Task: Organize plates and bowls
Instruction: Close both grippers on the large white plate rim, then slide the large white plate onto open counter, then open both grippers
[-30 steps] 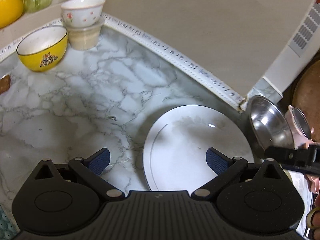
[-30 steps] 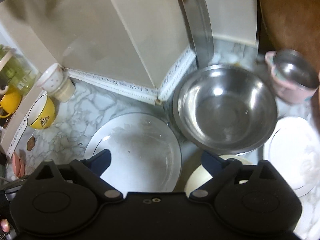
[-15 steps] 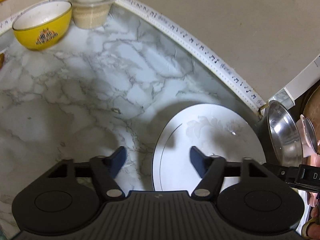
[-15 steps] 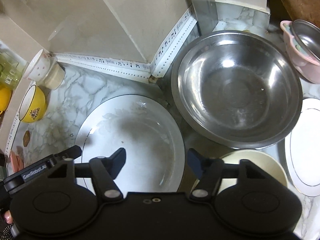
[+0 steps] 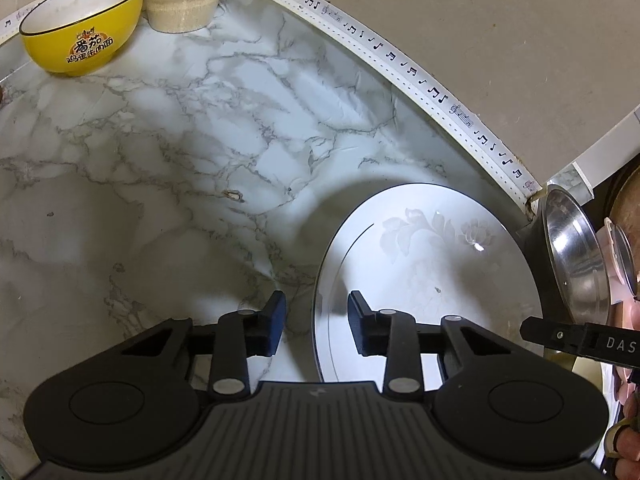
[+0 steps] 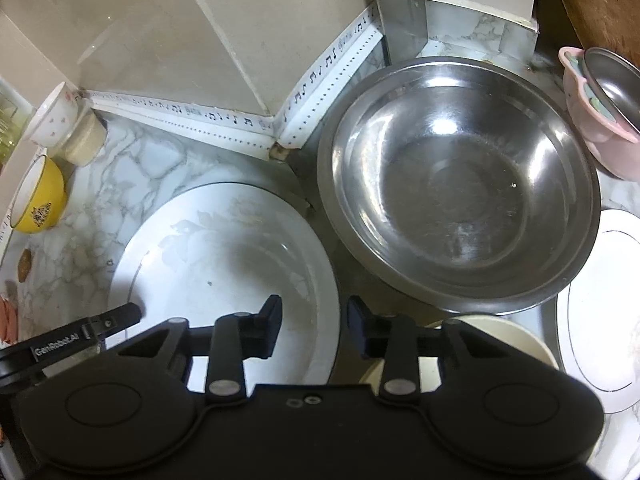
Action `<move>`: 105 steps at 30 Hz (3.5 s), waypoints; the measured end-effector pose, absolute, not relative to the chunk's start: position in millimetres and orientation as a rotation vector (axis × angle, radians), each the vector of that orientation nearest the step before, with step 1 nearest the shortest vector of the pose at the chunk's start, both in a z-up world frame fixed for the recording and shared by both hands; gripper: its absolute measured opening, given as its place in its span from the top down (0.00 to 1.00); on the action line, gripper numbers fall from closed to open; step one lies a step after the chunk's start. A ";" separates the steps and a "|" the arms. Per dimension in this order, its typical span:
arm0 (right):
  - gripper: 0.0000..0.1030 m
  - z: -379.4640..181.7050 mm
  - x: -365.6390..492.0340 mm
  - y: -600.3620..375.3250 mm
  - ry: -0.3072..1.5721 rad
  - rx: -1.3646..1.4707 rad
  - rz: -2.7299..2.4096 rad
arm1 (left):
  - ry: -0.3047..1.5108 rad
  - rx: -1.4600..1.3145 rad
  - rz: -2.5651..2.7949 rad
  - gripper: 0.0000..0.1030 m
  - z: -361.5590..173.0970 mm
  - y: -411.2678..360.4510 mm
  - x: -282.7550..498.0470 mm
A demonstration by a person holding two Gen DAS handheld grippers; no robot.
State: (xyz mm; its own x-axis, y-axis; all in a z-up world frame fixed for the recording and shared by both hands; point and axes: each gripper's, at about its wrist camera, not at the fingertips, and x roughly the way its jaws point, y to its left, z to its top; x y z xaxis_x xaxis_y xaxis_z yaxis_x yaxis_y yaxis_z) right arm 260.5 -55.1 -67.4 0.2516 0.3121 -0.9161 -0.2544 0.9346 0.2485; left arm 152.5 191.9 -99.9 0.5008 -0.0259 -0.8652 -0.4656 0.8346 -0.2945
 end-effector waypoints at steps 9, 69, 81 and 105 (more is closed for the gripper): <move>0.81 -70.0 258.0 -50.4 1.237 -0.008 0.375 | 1.016 -0.522 0.245 0.86 -99.5 186.7 148.8; 0.87 -20.1 140.1 -80.7 1.121 0.131 0.448 | 0.903 -0.475 0.337 0.88 -56.7 191.8 -12.9; 0.87 39.8 126.9 -124.3 1.020 0.314 0.600 | 0.817 -0.407 0.197 0.88 -15.8 143.4 -1.3; 0.12 37.3 85.3 -193.8 0.730 0.093 0.496 | 0.736 -0.217 0.055 0.34 -4.2 44.9 45.2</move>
